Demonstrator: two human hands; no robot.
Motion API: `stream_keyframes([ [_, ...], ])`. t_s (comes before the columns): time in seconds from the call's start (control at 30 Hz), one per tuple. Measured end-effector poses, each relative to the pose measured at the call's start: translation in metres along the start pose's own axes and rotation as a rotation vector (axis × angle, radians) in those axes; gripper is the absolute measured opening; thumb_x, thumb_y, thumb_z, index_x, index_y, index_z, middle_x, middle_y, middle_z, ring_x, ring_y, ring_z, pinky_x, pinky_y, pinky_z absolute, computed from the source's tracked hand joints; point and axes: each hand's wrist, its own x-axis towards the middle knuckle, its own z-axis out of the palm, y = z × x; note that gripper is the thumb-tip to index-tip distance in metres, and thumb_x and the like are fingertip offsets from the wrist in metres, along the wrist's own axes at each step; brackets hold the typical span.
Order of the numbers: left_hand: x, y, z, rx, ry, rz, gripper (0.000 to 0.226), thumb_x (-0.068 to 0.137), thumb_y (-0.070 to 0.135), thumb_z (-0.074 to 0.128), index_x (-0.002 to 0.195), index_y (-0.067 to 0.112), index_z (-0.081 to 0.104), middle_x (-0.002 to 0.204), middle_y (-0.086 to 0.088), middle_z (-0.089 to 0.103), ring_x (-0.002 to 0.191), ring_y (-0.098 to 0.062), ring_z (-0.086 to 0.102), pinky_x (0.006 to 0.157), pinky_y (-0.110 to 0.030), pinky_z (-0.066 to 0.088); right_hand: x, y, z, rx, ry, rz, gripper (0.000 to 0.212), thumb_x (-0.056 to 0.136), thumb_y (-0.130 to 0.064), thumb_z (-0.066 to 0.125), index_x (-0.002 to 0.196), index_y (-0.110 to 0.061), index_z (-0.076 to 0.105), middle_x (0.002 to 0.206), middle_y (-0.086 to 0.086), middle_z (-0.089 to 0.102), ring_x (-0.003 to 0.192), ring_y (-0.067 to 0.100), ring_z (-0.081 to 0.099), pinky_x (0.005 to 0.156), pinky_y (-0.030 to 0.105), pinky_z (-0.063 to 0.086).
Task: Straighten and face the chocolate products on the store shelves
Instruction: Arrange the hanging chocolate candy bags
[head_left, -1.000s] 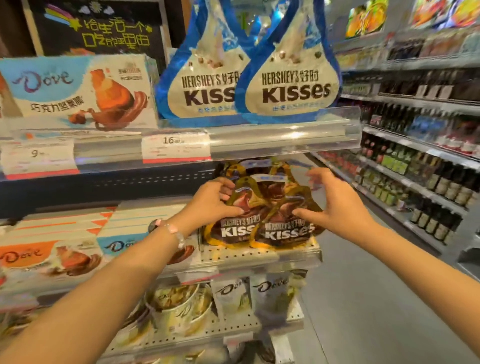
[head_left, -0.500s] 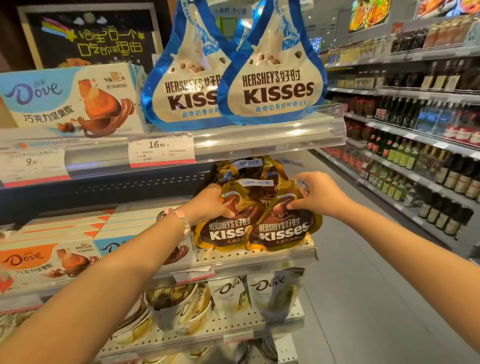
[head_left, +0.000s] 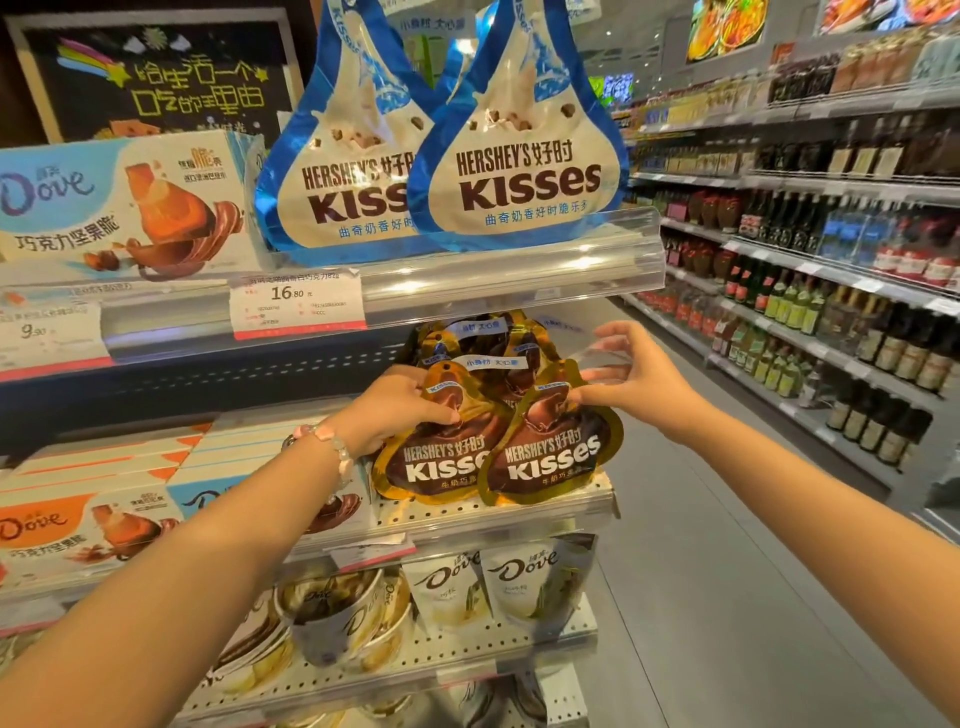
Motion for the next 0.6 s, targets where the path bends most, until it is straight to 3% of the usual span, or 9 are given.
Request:
stream_keyframes([
  [0.1,-0.001,-0.002,0.001,-0.011,-0.004,0.006,0.023,0.072,0.011,0.077,0.085,0.026,0.066,0.073,0.006,0.074,0.068,-0.010,0.071,0.052,-0.020,0.053,-0.002,0.014,-0.007,0.127,-0.005,0.114,0.064,0.063,-0.010,0.082,0.116,-0.024,0.048,0.113,0.004,0.059,0.100,0.019,0.064,0.069,0.022,0.052],
  [0.2,-0.001,-0.005,0.002,0.024,-0.011,-0.012,0.024,0.072,0.009,0.078,0.083,0.025,0.065,0.075,0.004,0.073,0.069,-0.011,0.070,0.053,-0.021,0.052,0.000,0.026,-0.006,-0.110,-0.145,0.163,0.053,0.066,-0.017,0.082,0.114,-0.016,0.058,0.115,0.002,0.062,0.111,0.019,0.058,0.080,0.027,0.052],
  [0.3,0.001,-0.007,0.005,0.095,-0.056,-0.026,0.027,0.070,0.004,0.078,0.086,0.021,0.064,0.088,-0.003,0.071,0.078,-0.015,0.068,0.059,-0.024,0.052,0.001,0.032,0.004,-0.209,-0.266,0.208,0.059,0.069,-0.021,0.081,0.121,-0.014,0.055,0.115,0.005,0.064,0.104,0.020,0.063,0.088,0.041,0.054],
  [0.47,0.006,-0.009,0.006,0.110,-0.056,-0.060,0.025,0.071,0.008,0.078,0.088,0.020,0.063,0.085,-0.002,0.070,0.078,-0.016,0.068,0.059,-0.025,0.053,0.004,0.032,0.013,-0.221,-0.246,0.189,0.057,0.068,-0.019,0.082,0.119,-0.011,0.057,0.112,0.007,0.066,0.099,0.021,0.065,0.085,0.040,0.056],
  [0.6,0.009,-0.011,0.004,0.123,-0.090,-0.086,0.026,0.072,0.009,0.078,0.087,0.023,0.061,0.086,-0.002,0.070,0.084,-0.018,0.067,0.065,-0.029,0.053,0.004,0.038,0.015,-0.225,-0.193,0.190,0.042,0.065,-0.022,0.083,0.103,-0.012,0.067,0.102,0.009,0.071,0.086,0.017,0.069,0.078,0.035,0.058],
])
